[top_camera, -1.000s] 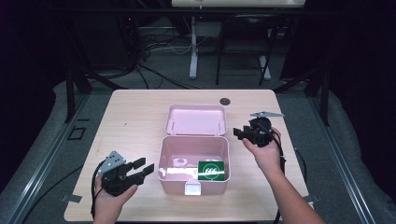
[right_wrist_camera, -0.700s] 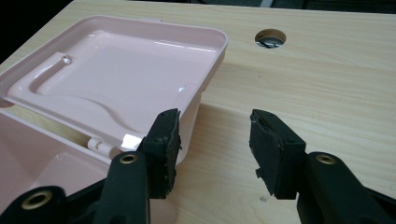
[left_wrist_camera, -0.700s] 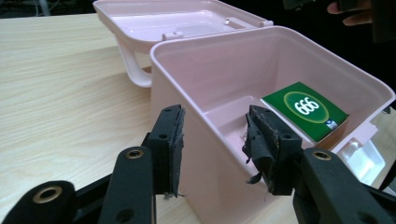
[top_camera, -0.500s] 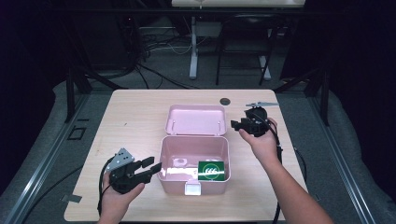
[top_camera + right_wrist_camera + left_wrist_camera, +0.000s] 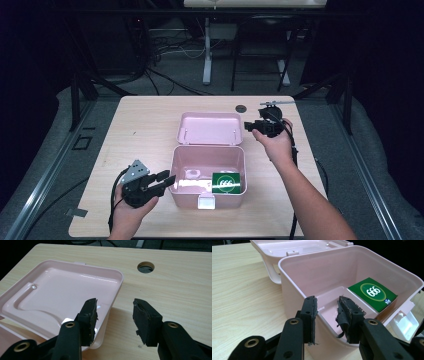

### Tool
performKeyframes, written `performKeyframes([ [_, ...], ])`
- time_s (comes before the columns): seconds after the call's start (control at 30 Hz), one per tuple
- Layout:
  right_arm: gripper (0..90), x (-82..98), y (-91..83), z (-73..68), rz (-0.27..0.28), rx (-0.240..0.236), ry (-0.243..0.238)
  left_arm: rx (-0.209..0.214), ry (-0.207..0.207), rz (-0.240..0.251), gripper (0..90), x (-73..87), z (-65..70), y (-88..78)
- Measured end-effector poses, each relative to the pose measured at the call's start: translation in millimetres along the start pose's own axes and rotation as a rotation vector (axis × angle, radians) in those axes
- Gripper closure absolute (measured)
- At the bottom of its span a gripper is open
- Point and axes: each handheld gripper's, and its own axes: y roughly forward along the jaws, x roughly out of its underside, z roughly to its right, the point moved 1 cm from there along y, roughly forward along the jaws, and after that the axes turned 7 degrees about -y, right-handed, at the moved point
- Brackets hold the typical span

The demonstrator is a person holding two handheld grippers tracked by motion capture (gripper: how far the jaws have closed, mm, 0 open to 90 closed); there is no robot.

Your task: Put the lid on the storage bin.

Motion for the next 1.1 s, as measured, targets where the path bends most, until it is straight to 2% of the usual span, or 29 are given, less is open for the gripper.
performKeyframes([
  [0.2, 54.2, -4.8, 6.7, -1.1, -0.009, 0.008, 0.003, -0.007, 0.003, -0.003, 68.7, 1.6, -1.0, 1.4],
  [0.4, 54.7, -10.3, 20.8, -0.3, -0.038, 0.024, 0.021, -0.004, -0.009, -0.008, 70.6, 4.2, -3.9, 2.8],
  [0.57, 55.4, -13.6, 29.5, 0.1, -0.062, 0.036, 0.025, -0.005, -0.001, -0.016, 70.8, 4.2, -3.8, 2.1],
  [0.6, 55.6, -14.5, 33.2, 0.0, -0.068, 0.035, 0.026, -0.002, -0.003, -0.004, 70.8, 4.7, -3.8, 2.9],
  [0.9, 58.4, -13.8, 50.6, -2.2, -0.108, 0.05, 0.028, -0.006, 0.003, 0.002, 70.9, 5.3, -3.4, 2.9],
  [1.1, 63.2, -12.6, 60.1, -0.1, -0.127, 0.063, 0.048, -0.004, 0.001, 0.003, 70.9, 5.5, -3.6, 2.9],
])
